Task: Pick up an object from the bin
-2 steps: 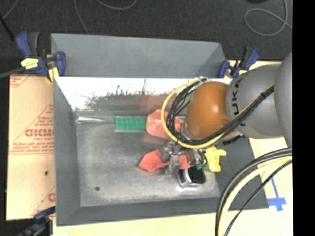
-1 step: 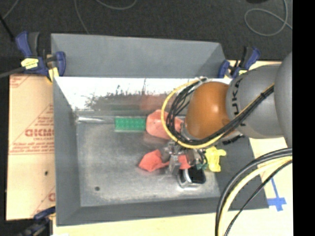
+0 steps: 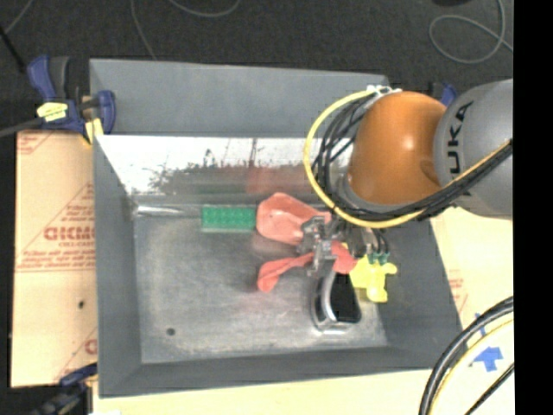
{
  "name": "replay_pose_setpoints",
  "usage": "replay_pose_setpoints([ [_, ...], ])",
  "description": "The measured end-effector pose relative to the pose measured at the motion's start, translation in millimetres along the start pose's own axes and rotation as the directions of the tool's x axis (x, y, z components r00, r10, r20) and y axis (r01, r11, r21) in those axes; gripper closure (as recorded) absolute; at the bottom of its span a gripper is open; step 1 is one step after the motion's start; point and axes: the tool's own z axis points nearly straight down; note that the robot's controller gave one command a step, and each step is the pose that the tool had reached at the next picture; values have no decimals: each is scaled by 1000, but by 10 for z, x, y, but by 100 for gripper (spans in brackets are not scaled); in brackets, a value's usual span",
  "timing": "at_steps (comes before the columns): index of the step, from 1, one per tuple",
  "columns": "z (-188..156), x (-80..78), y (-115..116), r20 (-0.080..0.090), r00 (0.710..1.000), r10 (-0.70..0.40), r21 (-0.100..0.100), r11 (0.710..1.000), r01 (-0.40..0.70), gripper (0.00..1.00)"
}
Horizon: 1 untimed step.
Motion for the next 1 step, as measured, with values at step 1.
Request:
replay_pose_setpoints([
  [1, 0, 0, 1, 0, 1000, 0, 0, 1000, 0, 100],
])
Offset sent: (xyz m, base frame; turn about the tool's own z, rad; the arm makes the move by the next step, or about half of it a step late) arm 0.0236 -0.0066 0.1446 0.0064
